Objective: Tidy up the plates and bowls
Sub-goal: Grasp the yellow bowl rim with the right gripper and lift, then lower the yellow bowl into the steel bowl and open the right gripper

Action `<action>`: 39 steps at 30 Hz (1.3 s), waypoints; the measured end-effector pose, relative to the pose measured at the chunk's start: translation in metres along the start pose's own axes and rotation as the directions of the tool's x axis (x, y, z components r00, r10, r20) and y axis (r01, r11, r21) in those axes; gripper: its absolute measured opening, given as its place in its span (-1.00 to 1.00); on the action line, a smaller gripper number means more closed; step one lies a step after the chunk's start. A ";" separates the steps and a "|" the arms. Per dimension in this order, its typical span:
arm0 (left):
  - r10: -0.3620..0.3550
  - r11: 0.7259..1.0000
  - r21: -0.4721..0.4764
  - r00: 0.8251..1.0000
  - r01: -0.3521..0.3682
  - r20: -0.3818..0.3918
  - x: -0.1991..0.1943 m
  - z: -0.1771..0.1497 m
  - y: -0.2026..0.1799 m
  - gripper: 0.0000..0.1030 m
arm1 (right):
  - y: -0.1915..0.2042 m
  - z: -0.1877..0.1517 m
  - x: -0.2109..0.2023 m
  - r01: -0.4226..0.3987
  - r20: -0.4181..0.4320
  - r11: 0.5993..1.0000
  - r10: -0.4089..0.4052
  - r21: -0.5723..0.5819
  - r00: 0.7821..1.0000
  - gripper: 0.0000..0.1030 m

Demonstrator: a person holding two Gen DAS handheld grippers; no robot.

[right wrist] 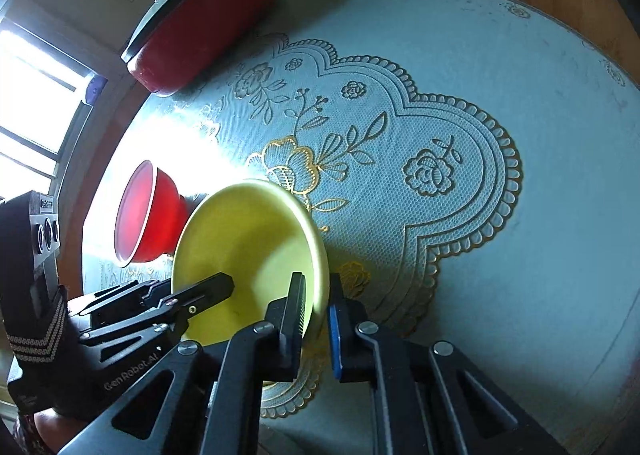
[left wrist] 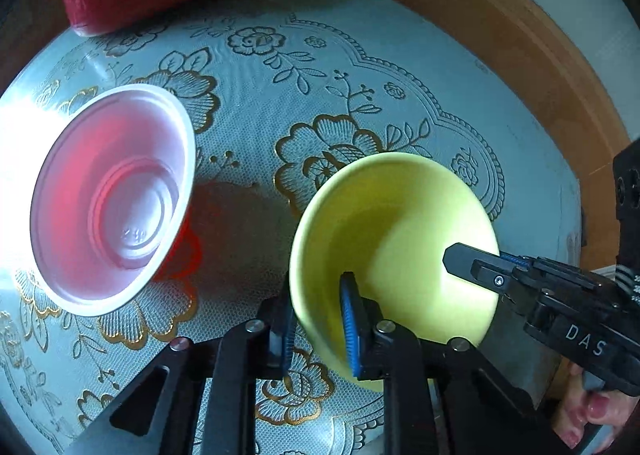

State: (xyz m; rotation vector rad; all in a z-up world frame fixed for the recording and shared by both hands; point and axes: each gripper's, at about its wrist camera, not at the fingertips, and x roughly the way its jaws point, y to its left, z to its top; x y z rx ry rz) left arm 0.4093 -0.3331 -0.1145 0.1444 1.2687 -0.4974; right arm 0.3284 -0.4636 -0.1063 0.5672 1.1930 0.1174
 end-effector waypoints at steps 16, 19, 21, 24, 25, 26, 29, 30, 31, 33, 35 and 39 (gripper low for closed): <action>0.012 1.000 0.018 0.997 -0.013 0.077 -0.031 -0.003 -0.005 -0.71 | 0.002 -0.001 -0.018 0.015 0.047 1.000 -0.015 -0.007 0.999 -0.85; 0.009 1.000 0.026 0.996 -0.011 0.083 -0.039 -0.003 -0.007 -0.71 | 0.005 0.000 -0.023 0.023 0.057 1.000 -0.022 -0.015 0.998 -0.85; 0.009 0.999 0.030 0.996 -0.011 0.094 -0.043 -0.001 -0.007 -0.71 | 0.008 -0.001 -0.027 0.025 0.064 0.999 -0.023 -0.025 0.998 -0.85; 0.006 1.000 0.027 0.994 -0.009 0.109 -0.050 -0.001 -0.008 -0.71 | 0.012 0.001 -0.034 0.021 0.074 0.999 -0.019 -0.030 0.997 -0.85; 0.008 1.000 0.027 0.993 -0.011 0.115 -0.054 -0.001 -0.008 -0.71 | 0.014 0.001 -0.038 0.020 0.079 0.999 -0.017 -0.033 0.997 -0.85; 0.007 1.000 0.027 0.992 -0.011 0.124 -0.059 -0.003 -0.008 -0.71 | 0.017 0.001 -0.042 0.019 0.087 0.999 -0.016 -0.039 0.996 -0.85; 0.003 1.000 0.026 0.989 -0.007 0.149 -0.072 -0.005 -0.009 -0.71 | 0.024 -0.002 -0.056 0.018 0.107 0.998 -0.012 -0.054 0.994 -0.85; 0.001 1.000 0.027 0.988 -0.006 0.157 -0.076 -0.006 -0.009 -0.71 | 0.026 -0.003 -0.060 0.019 0.113 0.998 -0.012 -0.060 0.994 -0.85; -0.001 1.000 0.027 0.986 -0.004 0.165 -0.081 -0.007 -0.009 -0.71 | 0.029 -0.004 -0.064 0.018 0.118 0.998 -0.010 -0.063 0.993 -0.85; -0.007 1.000 0.029 0.984 0.002 0.176 -0.090 -0.012 -0.010 -0.71 | 0.032 -0.007 -0.072 0.016 0.126 0.998 -0.007 -0.068 0.992 -0.85; -0.014 1.000 0.028 0.983 0.009 0.184 -0.098 -0.017 -0.010 -0.71 | 0.037 -0.011 -0.079 0.014 0.137 0.997 -0.004 -0.071 0.991 -0.85; -0.019 0.999 0.029 0.979 0.014 0.202 -0.113 -0.029 -0.013 -0.71 | 0.044 -0.023 -0.092 0.003 0.151 0.997 0.008 -0.072 0.989 -0.85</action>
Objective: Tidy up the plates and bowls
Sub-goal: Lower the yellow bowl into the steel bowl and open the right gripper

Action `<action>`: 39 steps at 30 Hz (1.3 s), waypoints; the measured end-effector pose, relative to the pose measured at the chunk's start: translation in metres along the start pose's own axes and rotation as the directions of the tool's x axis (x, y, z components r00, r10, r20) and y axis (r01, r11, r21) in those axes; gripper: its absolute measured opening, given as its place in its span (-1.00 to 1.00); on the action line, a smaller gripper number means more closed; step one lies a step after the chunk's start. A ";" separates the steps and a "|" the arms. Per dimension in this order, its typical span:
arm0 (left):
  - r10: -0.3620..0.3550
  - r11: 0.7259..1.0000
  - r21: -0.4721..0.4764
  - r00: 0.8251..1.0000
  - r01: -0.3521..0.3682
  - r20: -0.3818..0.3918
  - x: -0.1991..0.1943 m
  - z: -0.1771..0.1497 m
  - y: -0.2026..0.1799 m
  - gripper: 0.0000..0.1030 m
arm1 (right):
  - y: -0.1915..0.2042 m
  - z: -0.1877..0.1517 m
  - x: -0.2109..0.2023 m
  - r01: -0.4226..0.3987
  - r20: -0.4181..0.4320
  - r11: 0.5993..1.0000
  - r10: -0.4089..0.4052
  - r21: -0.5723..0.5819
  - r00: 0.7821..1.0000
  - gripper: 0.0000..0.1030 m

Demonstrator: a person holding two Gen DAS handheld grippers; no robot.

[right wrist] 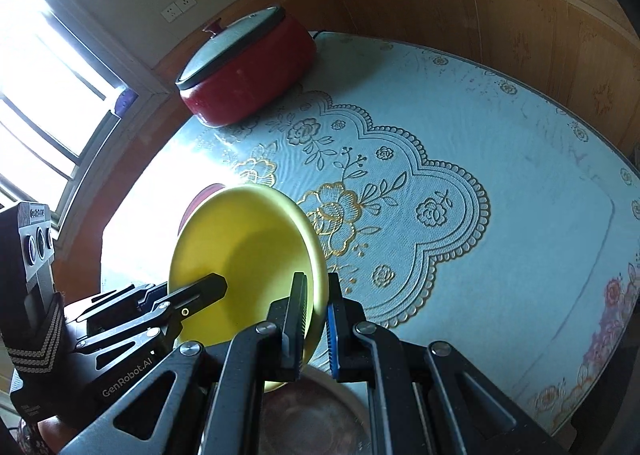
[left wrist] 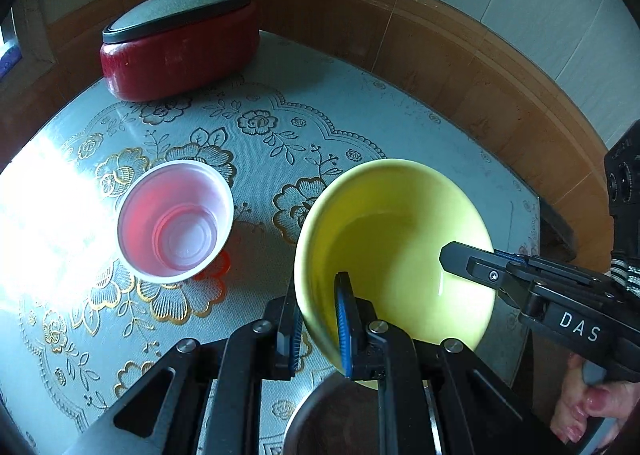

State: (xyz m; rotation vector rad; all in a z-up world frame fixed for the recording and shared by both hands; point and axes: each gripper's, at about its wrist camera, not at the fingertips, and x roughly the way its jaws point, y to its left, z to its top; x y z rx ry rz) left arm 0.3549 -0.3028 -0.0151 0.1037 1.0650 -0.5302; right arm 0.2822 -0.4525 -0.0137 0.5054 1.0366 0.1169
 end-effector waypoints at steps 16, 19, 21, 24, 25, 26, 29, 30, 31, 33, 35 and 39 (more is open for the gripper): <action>-0.041 0.998 0.053 0.999 0.040 0.021 -0.048 -0.043 -0.021 -0.71 | 0.015 -0.060 -0.040 0.003 0.033 0.999 -0.004 0.035 0.999 -0.85; -0.045 0.996 0.076 0.999 0.044 0.011 -0.049 -0.055 -0.025 -0.71 | 0.012 -0.074 -0.042 0.004 0.031 0.998 -0.006 0.061 0.999 -0.85; -0.053 0.995 0.085 0.999 0.053 -0.005 -0.047 -0.062 -0.027 -0.71 | 0.009 -0.083 -0.042 0.008 0.028 0.997 -0.011 0.080 1.000 -0.85; -0.057 0.993 0.098 0.998 0.060 -0.029 -0.043 -0.073 -0.029 -0.71 | 0.005 -0.097 -0.041 0.017 0.019 0.995 -0.019 0.102 1.000 -0.85; -0.057 0.993 0.102 0.998 0.061 -0.037 -0.040 -0.076 -0.030 -0.71 | 0.004 -0.102 -0.040 0.020 0.014 0.994 -0.022 0.110 1.000 -0.85; -0.057 0.993 0.106 0.997 0.062 -0.043 -0.038 -0.080 -0.030 -0.71 | 0.003 -0.107 -0.039 0.023 0.008 0.993 -0.024 0.118 1.000 -0.85; -0.055 0.991 0.119 0.995 0.064 -0.078 -0.029 -0.089 -0.030 -0.71 | 0.000 -0.119 -0.034 0.039 -0.007 0.989 -0.038 0.140 0.999 -0.85; -0.051 0.990 0.125 0.995 0.062 -0.089 -0.024 -0.091 -0.031 -0.71 | -0.002 -0.123 -0.032 0.046 -0.011 0.989 -0.045 0.144 0.999 -0.85; -0.045 0.989 0.134 0.994 0.058 -0.099 -0.021 -0.094 -0.032 -0.71 | -0.003 -0.126 -0.029 0.053 -0.016 0.987 -0.051 0.149 0.999 -0.85; -0.030 0.988 0.147 0.992 0.048 -0.120 -0.012 -0.099 -0.032 -0.71 | -0.005 -0.131 -0.024 0.062 -0.028 0.985 -0.058 0.161 0.998 -0.85; -0.025 0.988 0.150 0.989 0.047 -0.147 -0.004 -0.103 -0.031 -0.71 | -0.007 -0.134 -0.020 0.067 -0.035 0.983 -0.062 0.169 0.997 -0.85; -0.005 0.987 0.157 0.982 0.035 -0.187 0.007 -0.110 -0.029 -0.57 | -0.009 -0.138 -0.011 0.092 -0.047 0.982 -0.085 0.166 0.995 -0.85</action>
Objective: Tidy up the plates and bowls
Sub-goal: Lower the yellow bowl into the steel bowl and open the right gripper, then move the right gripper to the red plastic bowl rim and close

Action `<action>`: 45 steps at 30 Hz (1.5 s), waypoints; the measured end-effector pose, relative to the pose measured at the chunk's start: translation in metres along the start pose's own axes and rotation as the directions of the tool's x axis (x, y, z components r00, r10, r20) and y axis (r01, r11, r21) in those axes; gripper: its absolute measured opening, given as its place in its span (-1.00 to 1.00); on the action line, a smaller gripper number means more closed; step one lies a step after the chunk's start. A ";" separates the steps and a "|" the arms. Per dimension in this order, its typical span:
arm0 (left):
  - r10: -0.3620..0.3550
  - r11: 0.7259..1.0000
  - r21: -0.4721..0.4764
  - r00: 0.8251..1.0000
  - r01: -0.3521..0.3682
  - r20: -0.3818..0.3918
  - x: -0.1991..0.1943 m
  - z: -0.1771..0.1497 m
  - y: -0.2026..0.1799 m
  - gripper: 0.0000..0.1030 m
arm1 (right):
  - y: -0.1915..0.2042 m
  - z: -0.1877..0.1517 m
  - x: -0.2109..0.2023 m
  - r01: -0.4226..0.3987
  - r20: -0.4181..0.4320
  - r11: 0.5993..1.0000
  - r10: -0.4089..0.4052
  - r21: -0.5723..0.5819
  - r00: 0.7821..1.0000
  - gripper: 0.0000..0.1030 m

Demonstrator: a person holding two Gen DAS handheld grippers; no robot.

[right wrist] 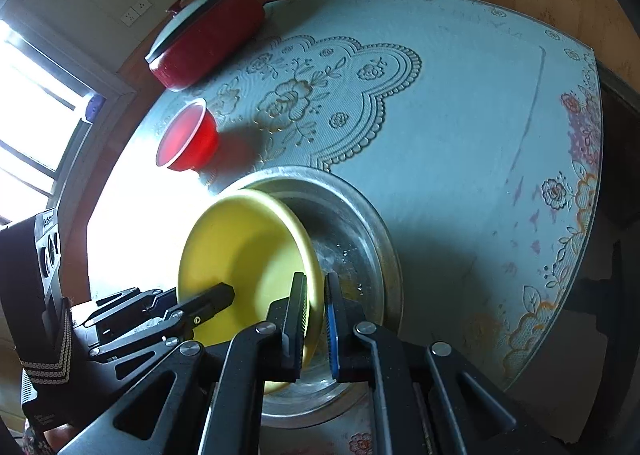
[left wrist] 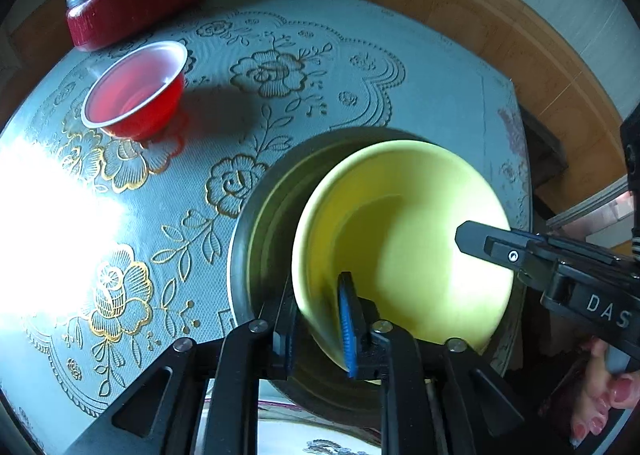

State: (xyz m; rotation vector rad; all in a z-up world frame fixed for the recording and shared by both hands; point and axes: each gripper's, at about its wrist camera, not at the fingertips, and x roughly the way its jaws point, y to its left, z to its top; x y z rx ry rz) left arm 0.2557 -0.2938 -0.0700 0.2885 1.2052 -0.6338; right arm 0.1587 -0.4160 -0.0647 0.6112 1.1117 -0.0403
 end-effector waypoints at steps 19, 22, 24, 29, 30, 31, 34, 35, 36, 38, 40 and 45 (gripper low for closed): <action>-0.004 0.977 -0.208 0.984 0.042 0.180 -0.054 -0.018 0.045 0.35 | 0.010 -0.003 -0.005 0.118 0.088 0.991 -0.112 -0.067 0.990 -0.60; 0.030 0.958 -0.285 0.980 0.027 0.195 -0.059 -0.027 0.067 0.56 | 0.015 0.001 -0.015 0.103 0.104 0.991 -0.095 -0.080 0.990 -0.46; 0.055 0.945 -0.328 0.982 0.008 0.183 -0.058 -0.031 0.080 0.61 | 0.023 0.007 -0.018 0.095 0.102 0.989 -0.084 -0.111 0.991 -0.43; 0.119 0.914 -0.402 0.980 -0.045 0.162 -0.058 -0.040 0.110 0.61 | 0.051 0.025 -0.024 0.079 0.093 0.976 -0.061 -0.203 0.994 -0.39; 0.127 0.910 -0.410 0.980 -0.054 0.153 -0.057 -0.040 0.114 0.61 | 0.057 0.030 -0.023 0.073 0.086 0.974 -0.055 -0.216 0.995 -0.39; 0.131 0.907 -0.417 0.981 -0.059 0.146 -0.056 -0.039 0.119 0.61 | 0.062 0.035 -0.022 0.065 0.079 0.973 -0.048 -0.224 0.996 -0.39; 0.143 0.893 -0.445 0.979 -0.065 0.143 -0.055 -0.033 0.133 0.61 | 0.078 0.052 -0.012 0.029 0.050 0.974 -0.018 -0.227 0.999 -0.38; 0.149 0.889 -0.453 0.978 -0.068 0.144 -0.056 -0.031 0.137 0.61 | 0.083 0.058 -0.008 0.015 0.042 0.974 -0.006 -0.227 0.999 -0.38; 0.157 0.885 -0.460 0.977 -0.073 0.146 -0.058 -0.030 0.141 0.61 | 0.089 0.064 -0.004 0.005 0.035 0.973 0.003 -0.230 0.999 -0.38; 0.176 0.879 -0.468 0.973 -0.086 0.151 -0.059 -0.027 0.146 0.61 | 0.101 0.076 0.006 -0.016 0.017 0.972 0.021 -0.235 1.000 -0.38; 0.202 0.874 -0.473 0.969 -0.112 0.144 -0.059 -0.025 0.151 0.63 | 0.114 0.089 0.018 -0.018 -0.002 0.969 0.018 -0.246 1.000 -0.35; 0.247 0.859 -0.488 0.960 -0.154 0.132 -0.060 -0.027 0.165 0.63 | 0.139 0.119 0.054 -0.054 -0.059 0.971 0.041 -0.234 0.997 -0.34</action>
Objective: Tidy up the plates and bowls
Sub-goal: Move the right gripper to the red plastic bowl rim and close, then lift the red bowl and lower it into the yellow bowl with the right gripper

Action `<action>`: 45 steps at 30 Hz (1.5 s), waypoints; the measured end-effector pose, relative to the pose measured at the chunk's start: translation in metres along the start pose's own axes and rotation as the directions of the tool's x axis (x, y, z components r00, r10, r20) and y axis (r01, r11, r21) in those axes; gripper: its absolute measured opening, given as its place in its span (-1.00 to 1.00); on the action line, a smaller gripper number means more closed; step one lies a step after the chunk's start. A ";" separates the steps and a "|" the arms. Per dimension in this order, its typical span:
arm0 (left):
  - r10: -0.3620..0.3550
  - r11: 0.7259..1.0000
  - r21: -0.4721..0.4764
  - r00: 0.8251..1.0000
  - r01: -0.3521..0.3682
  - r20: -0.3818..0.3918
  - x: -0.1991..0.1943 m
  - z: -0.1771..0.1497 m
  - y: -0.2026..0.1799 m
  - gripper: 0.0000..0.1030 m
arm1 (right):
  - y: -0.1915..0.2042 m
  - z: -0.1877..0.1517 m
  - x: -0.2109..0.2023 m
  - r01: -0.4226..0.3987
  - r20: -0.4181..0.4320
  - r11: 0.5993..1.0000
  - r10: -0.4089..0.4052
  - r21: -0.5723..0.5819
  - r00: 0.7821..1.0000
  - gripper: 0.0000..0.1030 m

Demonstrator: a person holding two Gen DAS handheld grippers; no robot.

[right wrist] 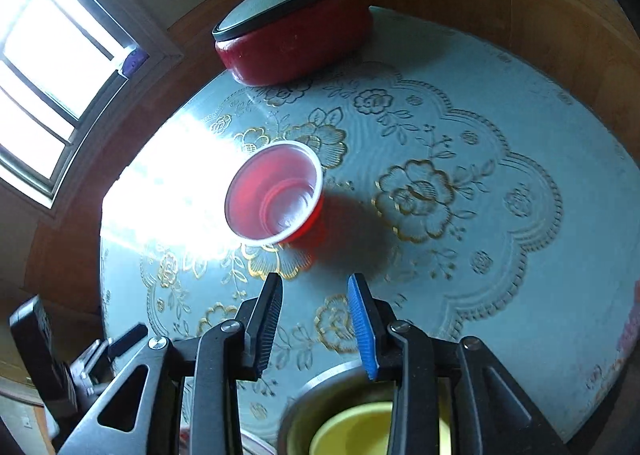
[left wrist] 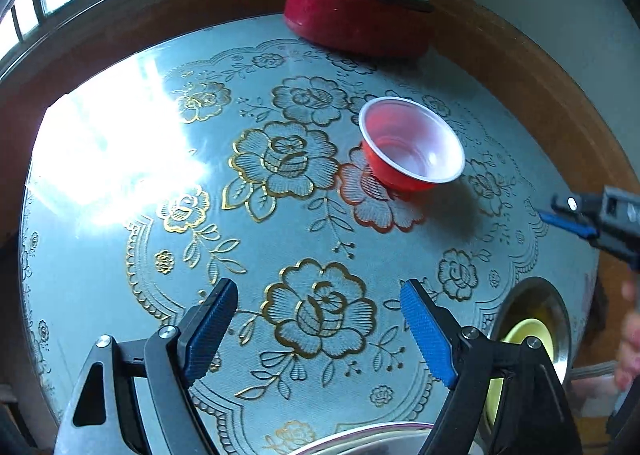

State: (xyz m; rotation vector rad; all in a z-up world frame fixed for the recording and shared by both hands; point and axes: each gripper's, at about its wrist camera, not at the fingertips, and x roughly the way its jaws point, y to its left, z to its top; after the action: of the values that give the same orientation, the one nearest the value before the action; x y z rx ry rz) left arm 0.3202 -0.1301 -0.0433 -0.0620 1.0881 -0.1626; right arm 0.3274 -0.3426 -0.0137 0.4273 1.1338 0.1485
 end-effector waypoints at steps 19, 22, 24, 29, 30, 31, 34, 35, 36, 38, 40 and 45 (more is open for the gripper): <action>0.021 0.995 -0.096 0.995 -0.012 0.094 -0.041 -0.079 0.050 0.68 | -0.007 0.050 0.106 -0.023 -0.094 0.981 0.041 0.192 0.995 -0.59; 0.025 0.996 -0.092 0.995 -0.016 0.096 -0.043 -0.089 0.051 0.68 | -0.013 0.044 0.110 -0.046 -0.088 0.969 0.069 0.244 0.994 -0.74; 0.025 0.996 -0.090 0.995 -0.017 0.093 -0.045 -0.096 0.051 0.68 | -0.016 0.040 0.110 -0.069 -0.081 0.958 0.095 0.279 0.992 -0.78; 0.026 0.997 -0.082 0.994 -0.017 0.106 -0.053 -0.107 0.053 0.68 | -0.020 0.032 0.096 -0.108 -0.047 0.947 0.128 0.302 0.991 -0.84; 0.027 0.997 -0.081 0.994 -0.018 0.110 -0.054 -0.108 0.054 0.68 | -0.019 0.033 0.091 -0.114 -0.041 0.949 0.132 0.296 0.990 -0.84; 0.029 0.996 -0.082 0.993 -0.020 0.111 -0.055 -0.109 0.054 0.68 | -0.017 0.032 0.087 -0.115 -0.038 0.950 0.132 0.290 0.991 -0.86; 0.019 0.996 -0.091 0.993 -0.008 0.118 -0.058 -0.110 0.055 0.68 | -0.020 0.028 0.073 -0.120 -0.025 0.949 0.133 0.290 0.991 -0.86; 0.017 0.996 -0.092 0.993 -0.006 0.120 -0.060 -0.111 0.056 0.68 | -0.021 0.026 0.068 -0.125 -0.019 0.948 0.137 0.292 0.990 -0.87; 0.019 0.996 -0.092 0.992 -0.008 0.124 -0.062 -0.111 0.056 0.68 | -0.022 0.023 0.063 -0.130 -0.015 0.948 0.140 0.292 0.990 -0.87; 0.014 0.996 -0.088 0.991 -0.002 0.131 -0.065 -0.112 0.056 0.68 | -0.022 0.019 0.054 -0.136 -0.008 0.947 0.144 0.290 0.989 -0.87; 0.012 0.996 -0.090 0.991 0.000 0.133 -0.066 -0.114 0.057 0.68 | -0.022 0.015 0.044 -0.146 0.001 0.946 0.152 0.288 0.988 -0.87; -0.013 0.996 -0.091 0.991 0.025 0.136 -0.070 -0.117 0.055 0.68 | -0.028 -0.003 0.011 -0.170 0.028 0.941 0.169 0.292 0.985 -0.87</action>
State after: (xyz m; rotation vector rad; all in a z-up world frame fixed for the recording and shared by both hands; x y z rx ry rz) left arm 0.1901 -0.0606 -0.0439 -0.1646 0.9592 -0.1229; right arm 0.3266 -0.3641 -0.0352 0.7908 1.1196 0.1302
